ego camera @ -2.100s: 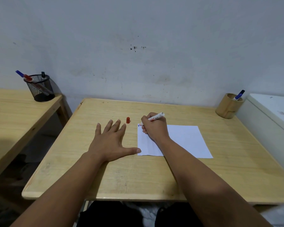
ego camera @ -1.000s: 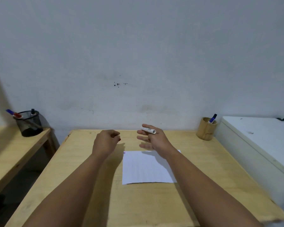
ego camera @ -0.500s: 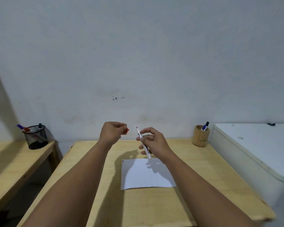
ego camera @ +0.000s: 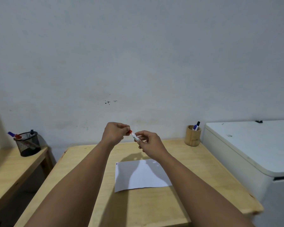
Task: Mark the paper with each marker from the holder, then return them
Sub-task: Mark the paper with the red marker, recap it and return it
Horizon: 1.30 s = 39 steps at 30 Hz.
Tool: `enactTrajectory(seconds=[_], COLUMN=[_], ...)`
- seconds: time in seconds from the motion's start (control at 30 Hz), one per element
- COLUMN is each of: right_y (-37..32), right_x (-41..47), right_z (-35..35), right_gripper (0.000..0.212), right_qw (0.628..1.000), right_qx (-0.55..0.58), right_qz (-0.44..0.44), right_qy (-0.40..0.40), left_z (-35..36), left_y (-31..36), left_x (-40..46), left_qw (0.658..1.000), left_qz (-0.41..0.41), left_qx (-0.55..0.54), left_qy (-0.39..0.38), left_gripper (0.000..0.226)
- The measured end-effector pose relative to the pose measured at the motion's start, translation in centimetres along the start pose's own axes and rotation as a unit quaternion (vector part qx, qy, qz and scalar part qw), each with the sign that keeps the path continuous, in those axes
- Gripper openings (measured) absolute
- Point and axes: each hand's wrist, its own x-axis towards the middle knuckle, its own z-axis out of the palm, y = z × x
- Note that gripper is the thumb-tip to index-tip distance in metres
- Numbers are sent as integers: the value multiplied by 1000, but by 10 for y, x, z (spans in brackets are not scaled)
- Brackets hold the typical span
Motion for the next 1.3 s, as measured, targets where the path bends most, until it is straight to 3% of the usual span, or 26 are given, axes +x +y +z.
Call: enactTrajectory(seconds=[0.27, 0.37, 0.43, 0.67, 0.77, 1.03, 1.17, 1.3], right_y=[12, 30, 41, 46, 46, 103, 136, 156], right_x=[1, 5, 15, 61, 87, 140, 137, 131], right_z=[-10, -30, -55, -180, -225, -258, -246, -245], right_gripper=[13, 24, 30, 11, 12, 24, 23, 30], right_qw=[999, 999, 997, 950, 935, 941, 943, 930], right_qx=[11, -9, -49, -53, -43, -122, -206, -259], right_qz=[10, 22, 24, 9, -12, 29, 47, 65], right_qy=[43, 40, 63, 307, 351, 313, 258, 251], left_z=[30, 51, 74, 177, 226, 326, 348, 358], left_y=[-5, -6, -2, 13, 7, -24, -30, -37], left_x=[-3, 1, 8, 50, 73, 109, 113, 111], left_qw=[1000, 996, 988, 973, 969, 960, 960, 966], left_qz=[-12, -11, 26, 92, 93, 71, 70, 87], left_qx=[11, 37, 99, 175, 183, 211, 205, 184], left_qy=[-20, -85, -114, -120, -135, -170, -175, -159], left_gripper=[13, 18, 37, 61, 75, 110, 96, 77])
